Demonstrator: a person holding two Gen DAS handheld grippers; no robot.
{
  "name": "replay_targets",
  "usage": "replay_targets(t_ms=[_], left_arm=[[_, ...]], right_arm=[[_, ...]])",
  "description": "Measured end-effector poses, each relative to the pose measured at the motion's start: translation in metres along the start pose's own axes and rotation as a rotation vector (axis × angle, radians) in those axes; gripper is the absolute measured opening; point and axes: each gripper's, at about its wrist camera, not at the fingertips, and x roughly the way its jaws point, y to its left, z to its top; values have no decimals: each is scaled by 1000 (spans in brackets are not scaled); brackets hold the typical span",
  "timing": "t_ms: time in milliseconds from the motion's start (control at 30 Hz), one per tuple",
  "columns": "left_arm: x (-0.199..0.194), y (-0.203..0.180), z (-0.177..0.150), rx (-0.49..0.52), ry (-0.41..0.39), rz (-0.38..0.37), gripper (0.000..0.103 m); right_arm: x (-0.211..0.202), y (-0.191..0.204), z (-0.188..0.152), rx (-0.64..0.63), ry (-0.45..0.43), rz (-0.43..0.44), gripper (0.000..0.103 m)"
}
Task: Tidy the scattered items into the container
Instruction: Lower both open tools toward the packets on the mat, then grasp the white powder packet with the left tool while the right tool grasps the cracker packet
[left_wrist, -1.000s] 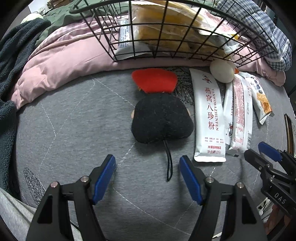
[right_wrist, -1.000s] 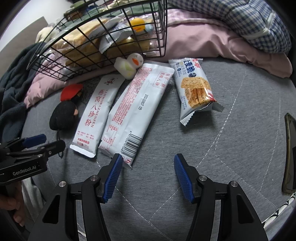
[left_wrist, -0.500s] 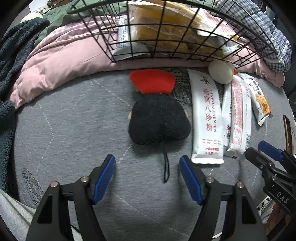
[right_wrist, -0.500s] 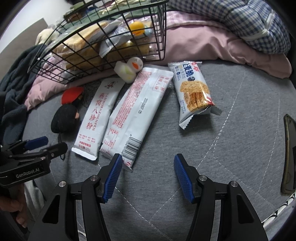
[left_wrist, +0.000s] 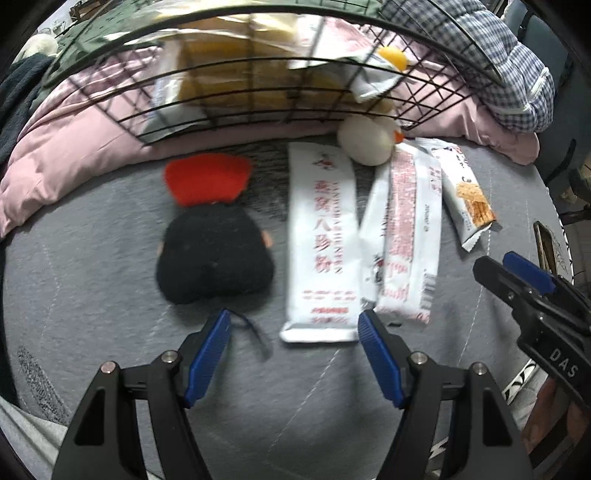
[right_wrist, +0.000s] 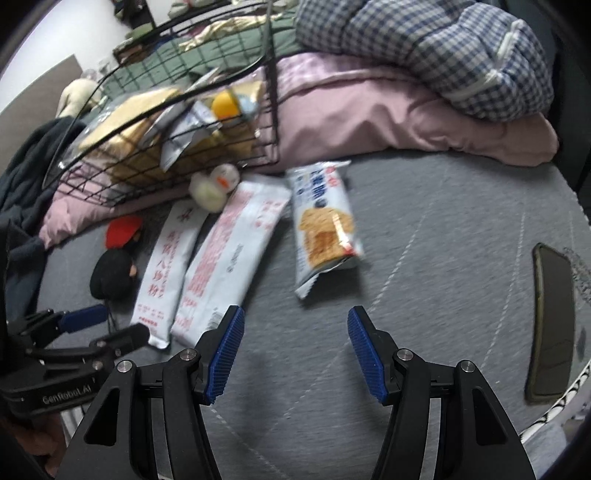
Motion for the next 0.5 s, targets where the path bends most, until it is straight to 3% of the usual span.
replay_targets(t_ms=[267,500], left_arm=[[21,4,19,-13,-1,24,75],[25,2,37,-16,-25,33,75]], right_arm=[[9,-12,6,4,4,-6,59],[41,-16,35,-25,15,-30,59]])
